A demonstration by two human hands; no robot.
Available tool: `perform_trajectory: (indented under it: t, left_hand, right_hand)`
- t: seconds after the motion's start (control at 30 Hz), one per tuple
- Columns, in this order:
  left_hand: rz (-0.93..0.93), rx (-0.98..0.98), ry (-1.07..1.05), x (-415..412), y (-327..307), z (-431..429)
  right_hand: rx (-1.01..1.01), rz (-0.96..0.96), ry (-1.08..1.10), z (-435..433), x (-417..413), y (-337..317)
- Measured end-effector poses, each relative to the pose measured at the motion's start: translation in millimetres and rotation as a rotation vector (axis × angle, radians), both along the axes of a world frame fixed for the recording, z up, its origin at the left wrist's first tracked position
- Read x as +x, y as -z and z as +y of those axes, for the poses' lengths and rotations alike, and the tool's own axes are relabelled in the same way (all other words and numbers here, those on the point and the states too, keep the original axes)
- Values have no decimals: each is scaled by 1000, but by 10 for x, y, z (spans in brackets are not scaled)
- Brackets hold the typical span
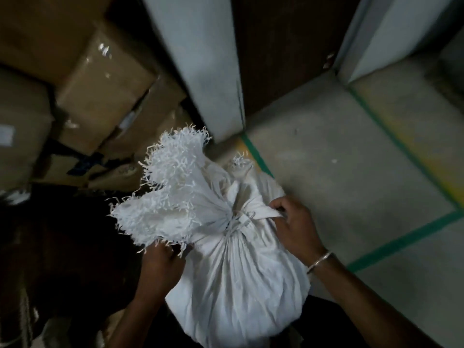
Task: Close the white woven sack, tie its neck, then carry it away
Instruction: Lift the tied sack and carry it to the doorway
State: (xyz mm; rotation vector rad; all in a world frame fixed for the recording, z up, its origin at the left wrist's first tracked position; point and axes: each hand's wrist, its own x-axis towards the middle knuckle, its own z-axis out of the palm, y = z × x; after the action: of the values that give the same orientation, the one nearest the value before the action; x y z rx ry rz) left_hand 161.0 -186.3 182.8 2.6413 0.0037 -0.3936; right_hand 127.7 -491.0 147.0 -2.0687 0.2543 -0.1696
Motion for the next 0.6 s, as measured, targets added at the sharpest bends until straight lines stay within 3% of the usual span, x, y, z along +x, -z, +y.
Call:
perform_trajectory:
  t: [0.23, 0.6]
  left_hand:
    - [-24, -28, 92, 605, -1053, -1723]
    - [-100, -266, 296, 1710, -1376, -4537]
  right_hand:
    - [-58, -53, 70, -1662, 323, -883]
    - [-232, -105, 340, -4352, 1022, -1493]
